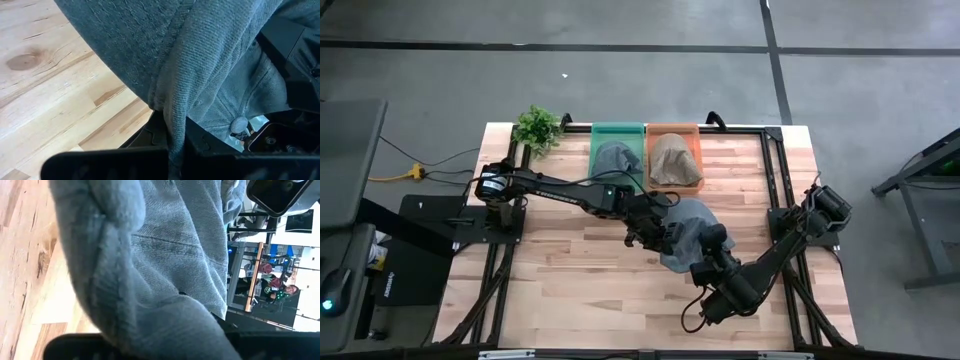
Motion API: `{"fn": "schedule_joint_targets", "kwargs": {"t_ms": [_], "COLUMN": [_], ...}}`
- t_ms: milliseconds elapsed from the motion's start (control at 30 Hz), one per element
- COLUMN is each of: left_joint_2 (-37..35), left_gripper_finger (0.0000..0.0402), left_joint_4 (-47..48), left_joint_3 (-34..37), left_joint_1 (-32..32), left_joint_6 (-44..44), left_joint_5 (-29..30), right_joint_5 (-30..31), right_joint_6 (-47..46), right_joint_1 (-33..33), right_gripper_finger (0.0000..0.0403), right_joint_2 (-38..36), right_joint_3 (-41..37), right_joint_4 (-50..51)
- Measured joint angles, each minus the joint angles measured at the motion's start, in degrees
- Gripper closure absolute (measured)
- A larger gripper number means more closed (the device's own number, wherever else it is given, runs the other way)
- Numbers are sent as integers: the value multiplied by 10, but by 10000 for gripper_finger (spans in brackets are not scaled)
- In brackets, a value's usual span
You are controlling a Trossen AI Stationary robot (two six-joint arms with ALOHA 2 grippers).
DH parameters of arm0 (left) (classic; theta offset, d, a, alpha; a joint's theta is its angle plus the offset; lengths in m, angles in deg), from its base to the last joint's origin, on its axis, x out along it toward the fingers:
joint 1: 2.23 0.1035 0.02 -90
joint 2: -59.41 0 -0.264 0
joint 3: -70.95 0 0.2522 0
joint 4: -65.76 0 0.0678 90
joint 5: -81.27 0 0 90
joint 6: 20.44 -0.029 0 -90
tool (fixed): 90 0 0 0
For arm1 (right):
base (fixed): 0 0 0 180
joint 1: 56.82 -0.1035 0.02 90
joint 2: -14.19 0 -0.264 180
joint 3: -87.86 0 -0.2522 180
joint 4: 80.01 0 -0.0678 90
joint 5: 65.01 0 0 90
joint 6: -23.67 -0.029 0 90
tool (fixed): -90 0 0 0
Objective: Pick & Place hat
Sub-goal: Put the blue cap into the green bin
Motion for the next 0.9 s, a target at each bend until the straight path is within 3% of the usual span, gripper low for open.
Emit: {"fn": "schedule_joint_targets", "kwargs": {"t_ms": [500, 900], "left_joint_2": [0, 0], "left_gripper_finger": [389, 220], "left_joint_4": [-1, -6], "left_joint_3": [0, 0], "left_joint_1": [0, 0], "left_joint_6": [-26, -33], "left_joint_5": [8, 23], "right_joint_5": [1, -1], "right_joint_6": [-2, -13], "right_joint_1": [0, 0], "right_gripper_finger": [402, 403], "right_joint_2": [0, 0], "right_joint_3": [0, 0], "right_joint_4": [0, 0]}}
